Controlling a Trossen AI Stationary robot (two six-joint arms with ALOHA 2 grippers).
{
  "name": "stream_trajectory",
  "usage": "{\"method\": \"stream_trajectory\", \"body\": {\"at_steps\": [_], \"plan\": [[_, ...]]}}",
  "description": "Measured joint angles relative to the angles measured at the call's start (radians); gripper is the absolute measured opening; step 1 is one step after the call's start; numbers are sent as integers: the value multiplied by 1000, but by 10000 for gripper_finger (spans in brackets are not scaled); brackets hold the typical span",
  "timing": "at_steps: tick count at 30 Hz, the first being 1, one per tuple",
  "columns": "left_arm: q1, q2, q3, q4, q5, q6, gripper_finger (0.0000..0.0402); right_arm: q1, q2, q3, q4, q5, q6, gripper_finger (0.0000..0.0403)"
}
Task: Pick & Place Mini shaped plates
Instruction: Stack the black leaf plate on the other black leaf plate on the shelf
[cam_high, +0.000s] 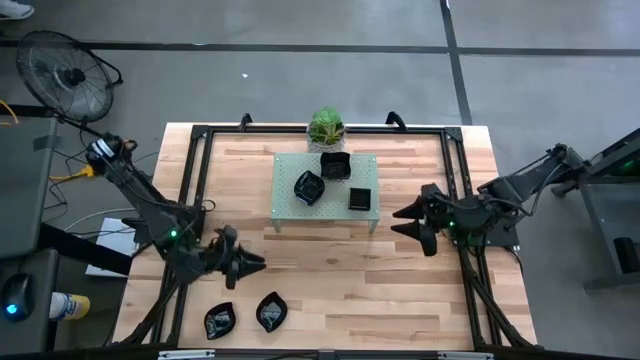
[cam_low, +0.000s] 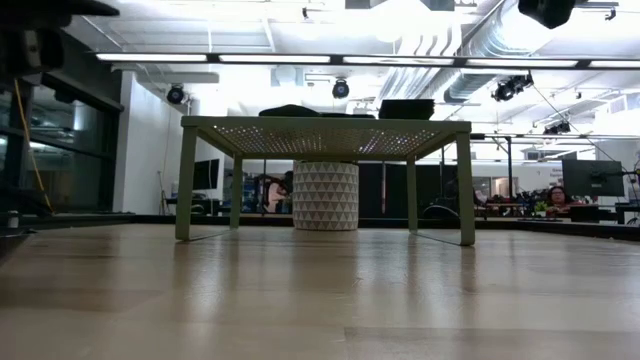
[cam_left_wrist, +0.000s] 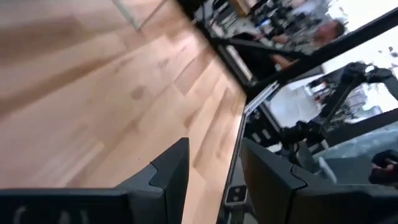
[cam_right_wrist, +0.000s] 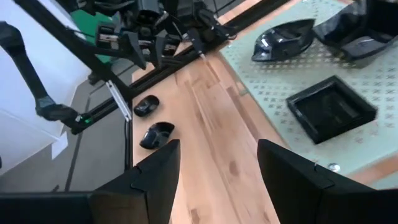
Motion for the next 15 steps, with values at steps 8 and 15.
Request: {"method": "stream_trajectory", "body": {"at_steps": [8,15], "plan": [[3,182,191,-277,105,-239,143,56,0,-35,50,40,-8,209],[3,282,326,-507,281,-393,143,97,-2,-35,52,75,-8,209]]}}
